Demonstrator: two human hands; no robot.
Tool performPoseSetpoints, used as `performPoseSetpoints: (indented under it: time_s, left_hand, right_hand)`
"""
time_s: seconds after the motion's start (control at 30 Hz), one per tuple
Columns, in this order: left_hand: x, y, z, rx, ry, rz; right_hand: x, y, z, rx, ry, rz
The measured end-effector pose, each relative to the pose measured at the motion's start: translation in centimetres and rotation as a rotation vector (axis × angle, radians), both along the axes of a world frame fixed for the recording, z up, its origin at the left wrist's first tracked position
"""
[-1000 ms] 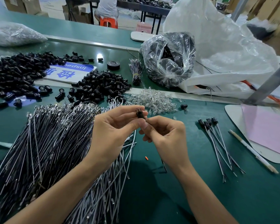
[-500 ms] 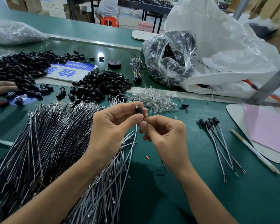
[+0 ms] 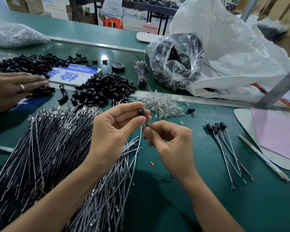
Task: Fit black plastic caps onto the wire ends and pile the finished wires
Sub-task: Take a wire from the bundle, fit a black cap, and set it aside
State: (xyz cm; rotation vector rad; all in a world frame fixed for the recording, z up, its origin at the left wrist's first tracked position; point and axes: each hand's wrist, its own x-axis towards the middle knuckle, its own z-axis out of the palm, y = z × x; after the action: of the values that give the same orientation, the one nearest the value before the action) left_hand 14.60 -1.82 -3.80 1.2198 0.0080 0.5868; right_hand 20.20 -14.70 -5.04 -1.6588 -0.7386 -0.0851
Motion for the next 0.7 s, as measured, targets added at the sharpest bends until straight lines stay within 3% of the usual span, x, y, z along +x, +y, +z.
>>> performPoseSetpoints:
  time_s: [0.5, 0.7]
  left_hand:
    - [-0.02, -0.34, -0.3, -0.006, 0.049, -0.009]
    - [-0.09, -0.54, -0.27, 0.0, -0.015, 0.036]
  right_hand:
    - [-0.2, 0.26, -0.01, 0.049, -0.034, -0.037]
    - [-0.42, 0.53, -0.29, 0.061, -0.004, -0.027]
